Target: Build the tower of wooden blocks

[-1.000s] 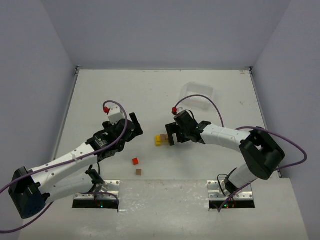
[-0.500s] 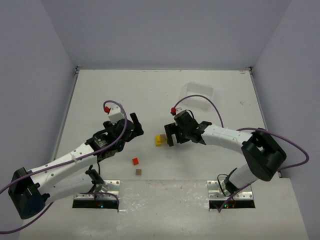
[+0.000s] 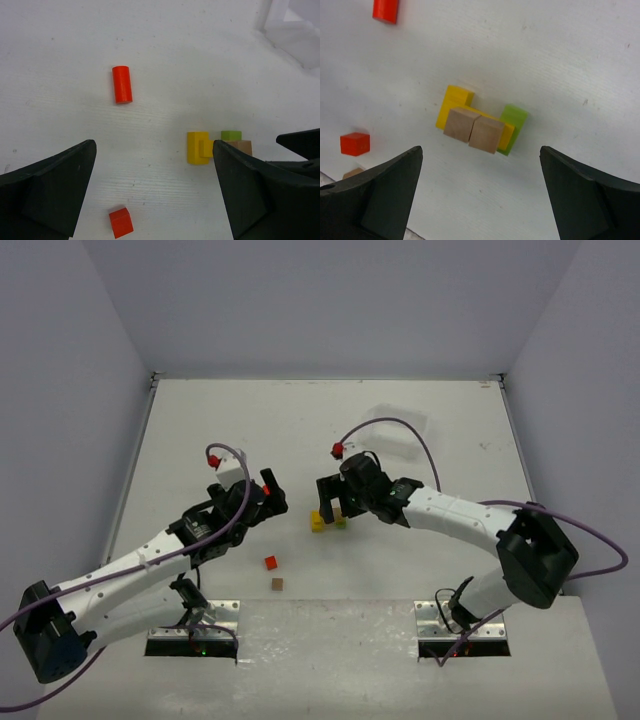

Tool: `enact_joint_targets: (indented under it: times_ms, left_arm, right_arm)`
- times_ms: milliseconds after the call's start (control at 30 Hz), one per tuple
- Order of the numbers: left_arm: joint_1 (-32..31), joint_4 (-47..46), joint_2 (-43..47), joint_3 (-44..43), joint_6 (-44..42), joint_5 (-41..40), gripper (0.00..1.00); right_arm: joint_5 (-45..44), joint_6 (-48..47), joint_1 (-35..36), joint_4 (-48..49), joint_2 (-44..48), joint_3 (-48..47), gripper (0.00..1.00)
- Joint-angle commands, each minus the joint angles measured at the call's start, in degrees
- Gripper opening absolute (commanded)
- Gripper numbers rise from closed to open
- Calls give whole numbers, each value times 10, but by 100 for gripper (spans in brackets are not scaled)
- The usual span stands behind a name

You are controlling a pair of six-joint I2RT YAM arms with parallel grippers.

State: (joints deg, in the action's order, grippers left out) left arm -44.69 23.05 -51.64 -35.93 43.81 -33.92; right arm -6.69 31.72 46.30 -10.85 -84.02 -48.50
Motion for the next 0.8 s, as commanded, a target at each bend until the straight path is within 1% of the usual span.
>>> enact_joint_targets:
  times_ms: [0,200,333,467,767]
  left_arm:
    - [-2,-24,26,6,-4,11,100]
    - [-3,-20,33,10,-4,15,100]
    - [-2,-19,34,11,-5,12,100]
    - [-3,-18,32,11,-6,8,100]
    - [-3,-18,26,11,-5,2,100]
  right_arm:
    - [-92,12,4,-10,-35,-87,99]
    - [-148,11,-1,-67,-106,-158,99]
    - [-147,21,-13,-93,-143,-183,99]
    - [-141,23,-13,-100,-155,-186,99]
    - [-136,31,-14,-108,-148,-165,99]
